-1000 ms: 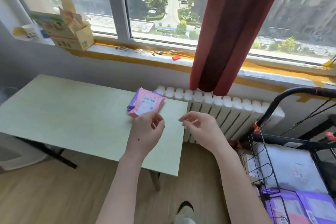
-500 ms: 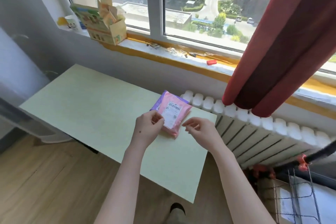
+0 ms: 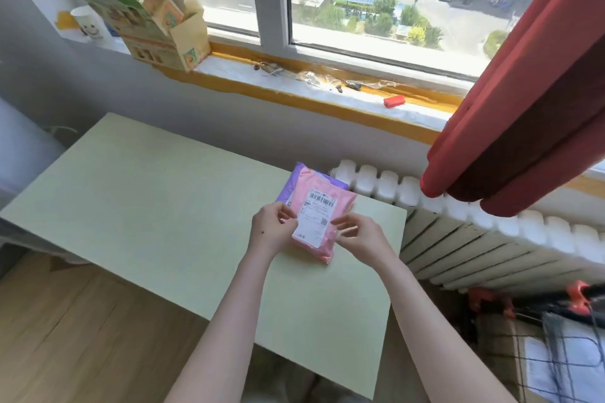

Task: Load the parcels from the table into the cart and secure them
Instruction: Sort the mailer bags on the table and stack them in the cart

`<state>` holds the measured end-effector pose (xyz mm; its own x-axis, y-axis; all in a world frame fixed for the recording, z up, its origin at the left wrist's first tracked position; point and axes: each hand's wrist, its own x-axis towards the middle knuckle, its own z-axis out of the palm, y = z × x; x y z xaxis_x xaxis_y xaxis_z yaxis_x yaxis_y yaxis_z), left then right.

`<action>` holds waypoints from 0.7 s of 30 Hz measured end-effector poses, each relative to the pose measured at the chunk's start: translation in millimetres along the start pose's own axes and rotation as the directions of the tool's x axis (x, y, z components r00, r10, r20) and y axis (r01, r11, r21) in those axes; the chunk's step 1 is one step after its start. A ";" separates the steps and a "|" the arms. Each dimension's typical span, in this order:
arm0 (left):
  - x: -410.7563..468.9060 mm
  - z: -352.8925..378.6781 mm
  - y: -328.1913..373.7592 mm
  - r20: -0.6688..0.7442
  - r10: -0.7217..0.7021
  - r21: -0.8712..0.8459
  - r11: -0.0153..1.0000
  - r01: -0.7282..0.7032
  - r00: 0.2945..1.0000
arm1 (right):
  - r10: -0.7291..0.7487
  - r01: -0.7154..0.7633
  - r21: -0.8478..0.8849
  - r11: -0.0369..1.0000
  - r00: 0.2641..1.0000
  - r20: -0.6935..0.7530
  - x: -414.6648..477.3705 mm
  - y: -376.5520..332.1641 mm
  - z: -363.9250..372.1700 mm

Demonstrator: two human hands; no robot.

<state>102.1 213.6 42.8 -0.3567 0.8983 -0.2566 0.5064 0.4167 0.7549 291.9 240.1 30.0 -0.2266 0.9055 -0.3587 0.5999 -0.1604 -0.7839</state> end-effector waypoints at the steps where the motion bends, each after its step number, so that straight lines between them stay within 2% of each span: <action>1: 10.5 2.1 -4.9 0.027 -0.005 0.021 1.000 0.004 1.000 | 0.027 -0.027 0.002 1.000 1.000 -0.010 7.0 1.4 4.9; 6: 53.7 7.7 -27.1 0.160 -0.002 0.121 0.993 -0.017 0.987 | 0.185 -0.185 -0.006 0.983 0.982 -0.038 34.6 -0.4 30.4; 11: 79.8 12.6 -46.0 0.287 -0.019 0.147 0.989 -0.024 0.958 | 0.323 -0.319 0.064 0.946 0.944 -0.072 50.5 5.5 55.7; 15: 88.8 18.8 -53.5 0.338 -0.050 0.130 0.991 0.006 0.940 | 0.425 -0.396 0.184 0.900 0.892 -0.157 50.8 8.7 67.3; 21: 93.2 22.2 -62.1 0.375 -0.049 0.138 0.990 -0.003 0.926 | 0.552 -0.500 0.288 0.817 0.822 -0.139 47.6 23.0 76.6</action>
<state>54.9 274.5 -41.4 -0.0606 0.8633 -0.5010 0.6107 0.4291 0.6655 236.2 249.4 -43.9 0.2521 0.7105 -0.6570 0.3823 -0.6968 -0.6069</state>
